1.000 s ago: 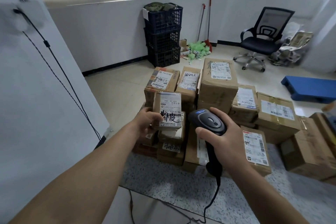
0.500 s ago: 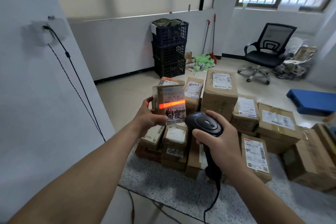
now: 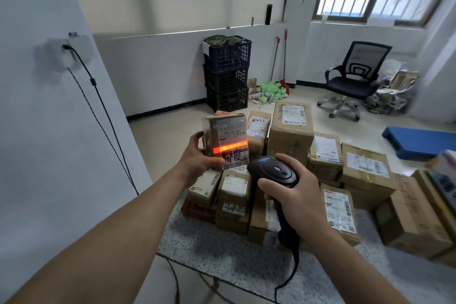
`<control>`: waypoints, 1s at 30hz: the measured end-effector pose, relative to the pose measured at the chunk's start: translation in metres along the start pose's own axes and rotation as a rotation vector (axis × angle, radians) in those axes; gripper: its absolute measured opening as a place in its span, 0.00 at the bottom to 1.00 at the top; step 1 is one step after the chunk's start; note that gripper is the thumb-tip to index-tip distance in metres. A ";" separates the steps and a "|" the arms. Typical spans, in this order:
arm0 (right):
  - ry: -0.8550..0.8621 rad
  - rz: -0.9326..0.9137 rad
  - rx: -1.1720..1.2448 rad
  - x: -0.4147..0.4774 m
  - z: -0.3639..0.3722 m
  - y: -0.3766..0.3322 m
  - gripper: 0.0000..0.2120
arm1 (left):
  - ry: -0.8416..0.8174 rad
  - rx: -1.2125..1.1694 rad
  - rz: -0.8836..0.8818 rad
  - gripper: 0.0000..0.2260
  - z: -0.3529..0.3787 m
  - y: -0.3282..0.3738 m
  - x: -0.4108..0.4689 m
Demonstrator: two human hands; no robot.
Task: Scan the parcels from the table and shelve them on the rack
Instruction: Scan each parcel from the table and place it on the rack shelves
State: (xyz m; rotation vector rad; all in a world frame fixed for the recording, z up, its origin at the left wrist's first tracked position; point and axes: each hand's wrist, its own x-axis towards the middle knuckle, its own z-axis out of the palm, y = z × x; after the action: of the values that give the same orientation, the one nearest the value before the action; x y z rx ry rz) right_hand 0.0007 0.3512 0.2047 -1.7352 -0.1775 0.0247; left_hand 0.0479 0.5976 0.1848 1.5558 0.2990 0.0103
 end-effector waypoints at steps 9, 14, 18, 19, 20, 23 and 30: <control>0.024 -0.005 -0.034 -0.010 0.005 -0.007 0.39 | -0.003 0.004 0.010 0.47 -0.005 0.003 -0.010; 0.033 -0.010 -0.056 -0.018 0.009 -0.011 0.39 | -0.012 0.006 0.018 0.47 -0.009 0.005 -0.016; 0.047 -0.016 -0.064 -0.022 0.012 -0.012 0.42 | -0.024 -0.001 0.024 0.46 -0.012 0.008 -0.019; 0.049 -0.017 -0.063 -0.023 0.013 -0.013 0.42 | -0.027 -0.006 0.025 0.46 -0.013 0.008 -0.019; 0.050 -0.018 -0.061 -0.025 0.013 -0.013 0.42 | -0.030 -0.007 0.028 0.46 -0.014 0.008 -0.020; 0.054 -0.026 -0.058 -0.029 0.015 -0.015 0.42 | -0.037 -0.003 0.040 0.46 -0.018 0.009 -0.022; 0.065 -0.059 -0.054 -0.037 0.016 -0.020 0.43 | -0.046 -0.014 0.050 0.46 -0.024 0.011 -0.027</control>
State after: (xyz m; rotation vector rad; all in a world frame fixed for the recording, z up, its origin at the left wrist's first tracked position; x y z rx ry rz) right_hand -0.0400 0.3657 0.2188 -1.7815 -0.1827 -0.0805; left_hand 0.0193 0.6158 0.2013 1.5477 0.2234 0.0159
